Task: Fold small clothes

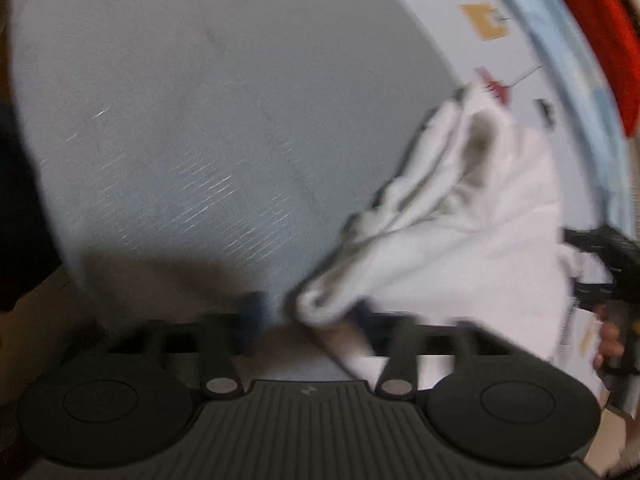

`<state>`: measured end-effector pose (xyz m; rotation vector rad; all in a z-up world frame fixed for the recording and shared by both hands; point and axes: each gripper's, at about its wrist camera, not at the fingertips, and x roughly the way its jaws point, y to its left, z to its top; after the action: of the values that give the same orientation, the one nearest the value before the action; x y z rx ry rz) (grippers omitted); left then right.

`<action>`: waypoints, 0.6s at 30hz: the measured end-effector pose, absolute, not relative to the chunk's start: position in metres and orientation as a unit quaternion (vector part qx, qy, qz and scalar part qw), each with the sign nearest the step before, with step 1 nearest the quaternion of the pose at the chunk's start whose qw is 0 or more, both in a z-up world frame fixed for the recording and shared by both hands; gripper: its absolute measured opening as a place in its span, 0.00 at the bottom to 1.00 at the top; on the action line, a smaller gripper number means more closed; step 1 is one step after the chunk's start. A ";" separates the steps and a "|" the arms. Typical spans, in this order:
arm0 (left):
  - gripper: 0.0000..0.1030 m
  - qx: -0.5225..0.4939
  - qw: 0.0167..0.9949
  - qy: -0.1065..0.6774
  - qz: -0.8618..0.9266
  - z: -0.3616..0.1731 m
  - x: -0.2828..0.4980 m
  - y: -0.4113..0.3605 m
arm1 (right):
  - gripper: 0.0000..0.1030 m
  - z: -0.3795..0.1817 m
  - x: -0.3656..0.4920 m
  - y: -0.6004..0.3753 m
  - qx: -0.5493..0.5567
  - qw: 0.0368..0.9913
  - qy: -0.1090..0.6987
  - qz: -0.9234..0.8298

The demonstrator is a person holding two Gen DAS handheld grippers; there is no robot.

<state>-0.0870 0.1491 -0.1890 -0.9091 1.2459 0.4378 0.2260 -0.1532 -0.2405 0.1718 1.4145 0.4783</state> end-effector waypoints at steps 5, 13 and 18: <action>0.10 -0.340 0.734 0.556 0.189 -0.186 -0.059 0.154 | 0.10 -0.230 0.217 -0.163 0.052 0.739 0.626 0.245; 0.09 -0.196 0.800 0.565 0.039 -0.185 0.155 0.177 | 0.09 -0.257 0.100 -0.267 0.303 0.802 0.503 0.108; 0.10 -0.116 0.824 0.554 -0.026 -0.183 0.260 0.114 | 0.09 -0.273 0.026 -0.257 0.404 0.820 0.405 0.019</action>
<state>0.2602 0.1142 -0.1826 -0.2476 1.1786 -0.0542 0.0256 -0.2570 -0.2734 0.8597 0.8618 0.0396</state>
